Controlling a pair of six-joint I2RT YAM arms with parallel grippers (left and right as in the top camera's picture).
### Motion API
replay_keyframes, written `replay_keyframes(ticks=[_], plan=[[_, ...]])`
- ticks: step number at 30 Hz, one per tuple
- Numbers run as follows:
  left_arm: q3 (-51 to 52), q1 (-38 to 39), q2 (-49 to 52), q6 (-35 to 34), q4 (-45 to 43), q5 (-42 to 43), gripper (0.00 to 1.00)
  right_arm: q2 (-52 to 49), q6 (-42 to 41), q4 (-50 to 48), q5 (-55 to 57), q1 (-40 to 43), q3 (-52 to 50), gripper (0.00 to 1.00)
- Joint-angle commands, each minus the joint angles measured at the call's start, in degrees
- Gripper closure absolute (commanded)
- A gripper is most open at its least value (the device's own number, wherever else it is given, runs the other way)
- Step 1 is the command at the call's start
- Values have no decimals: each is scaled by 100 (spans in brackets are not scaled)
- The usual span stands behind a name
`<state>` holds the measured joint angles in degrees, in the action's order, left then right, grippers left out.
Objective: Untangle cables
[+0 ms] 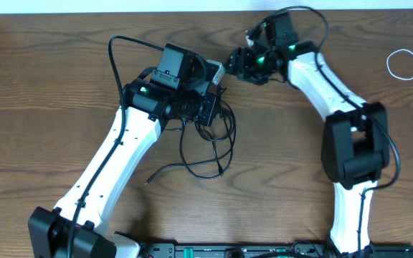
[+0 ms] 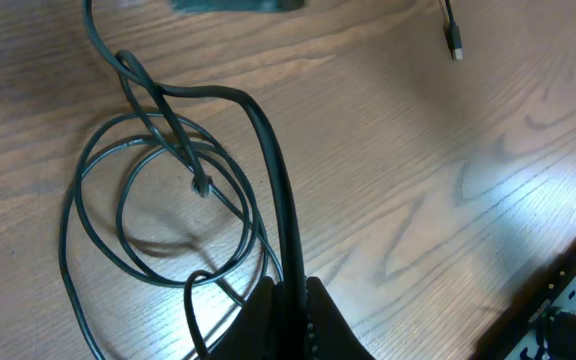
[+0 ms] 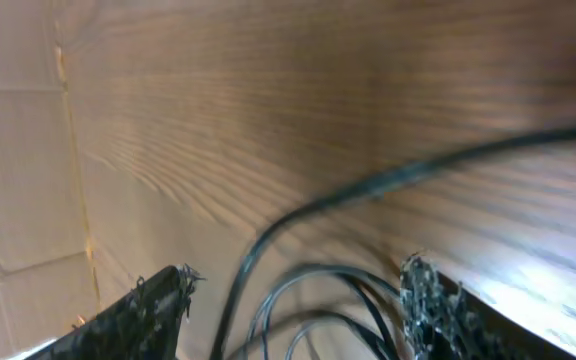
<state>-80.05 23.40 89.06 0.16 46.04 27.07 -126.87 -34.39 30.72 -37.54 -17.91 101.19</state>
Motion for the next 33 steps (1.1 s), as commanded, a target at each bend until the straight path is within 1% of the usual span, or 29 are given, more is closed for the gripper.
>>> replay_keyframes(ticks=[1,3,4,5,6,8,12,17,23,33], plan=[[-4,-24,-107,-26,0,31,93,-195,-774,-459,-181,-197,9,33],[-4,-24,-107,-26,4,33,92,-339,-1005,-730,-181,-251,9,37],[-4,-24,-107,-26,4,33,93,-387,-1071,-778,-181,-273,9,44],[-4,-24,-107,-26,4,31,92,-459,-1102,-826,-179,-291,9,56],[-4,-24,-107,-26,4,31,93,-522,-1097,-839,-140,-304,9,72],[-4,-24,-107,-26,4,31,93,-553,-1043,-815,-2,-308,9,99],[-4,-24,-107,-26,4,31,93,-457,-761,-986,181,-236,11,99],[-4,-24,-107,-26,7,31,93,184,-592,-1388,59,127,11,99],[-4,-24,-107,-26,22,28,93,1318,-581,-1694,-411,835,11,99],[-4,-24,-107,-24,24,28,93,2813,-581,-1679,-1117,2096,13,99]])
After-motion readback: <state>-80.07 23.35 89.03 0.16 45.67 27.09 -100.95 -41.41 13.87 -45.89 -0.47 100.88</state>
